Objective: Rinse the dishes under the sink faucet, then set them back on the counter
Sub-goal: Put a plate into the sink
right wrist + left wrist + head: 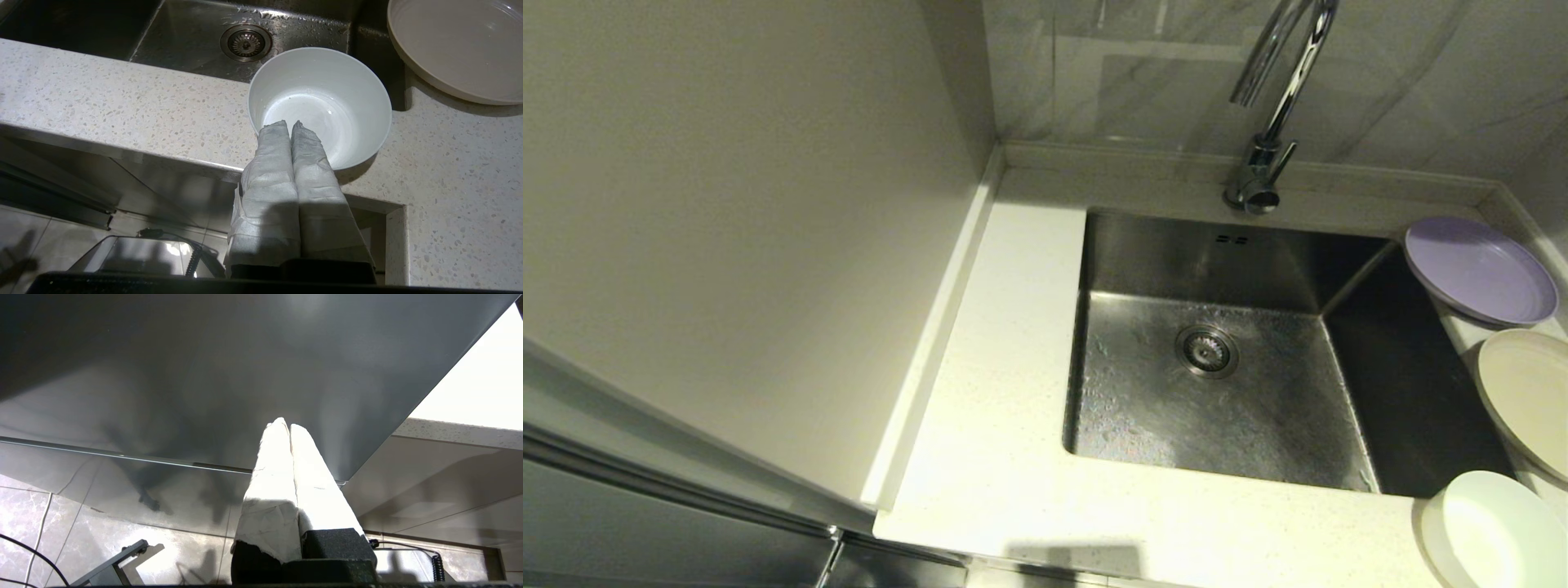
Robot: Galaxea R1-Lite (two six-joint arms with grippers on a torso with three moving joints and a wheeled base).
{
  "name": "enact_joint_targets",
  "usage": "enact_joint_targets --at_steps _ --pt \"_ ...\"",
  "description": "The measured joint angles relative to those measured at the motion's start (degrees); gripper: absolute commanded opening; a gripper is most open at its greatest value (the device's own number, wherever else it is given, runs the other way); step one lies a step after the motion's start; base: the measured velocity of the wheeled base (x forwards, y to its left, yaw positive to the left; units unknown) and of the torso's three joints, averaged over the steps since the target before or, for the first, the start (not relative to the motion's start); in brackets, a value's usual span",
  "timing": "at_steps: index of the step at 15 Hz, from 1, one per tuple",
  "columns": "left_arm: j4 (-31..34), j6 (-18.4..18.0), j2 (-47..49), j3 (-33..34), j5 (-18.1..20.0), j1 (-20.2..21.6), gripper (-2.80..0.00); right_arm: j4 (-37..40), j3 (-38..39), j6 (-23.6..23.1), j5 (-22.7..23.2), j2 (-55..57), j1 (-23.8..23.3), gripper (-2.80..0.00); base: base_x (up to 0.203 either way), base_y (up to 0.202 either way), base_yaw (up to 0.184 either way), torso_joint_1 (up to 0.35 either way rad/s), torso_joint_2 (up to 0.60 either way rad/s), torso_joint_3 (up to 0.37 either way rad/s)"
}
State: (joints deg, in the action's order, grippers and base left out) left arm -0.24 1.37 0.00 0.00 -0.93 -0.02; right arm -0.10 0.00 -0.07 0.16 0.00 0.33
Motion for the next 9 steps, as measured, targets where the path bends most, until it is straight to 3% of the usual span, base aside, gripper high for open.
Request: enact_joint_targets --at_steps 9 --pt "-0.01 0.01 0.00 0.00 -0.04 0.00 -2.80 0.02 0.00 -0.03 0.17 0.00 0.00 -2.80 0.000 0.000 0.000 0.000 0.00 0.000"
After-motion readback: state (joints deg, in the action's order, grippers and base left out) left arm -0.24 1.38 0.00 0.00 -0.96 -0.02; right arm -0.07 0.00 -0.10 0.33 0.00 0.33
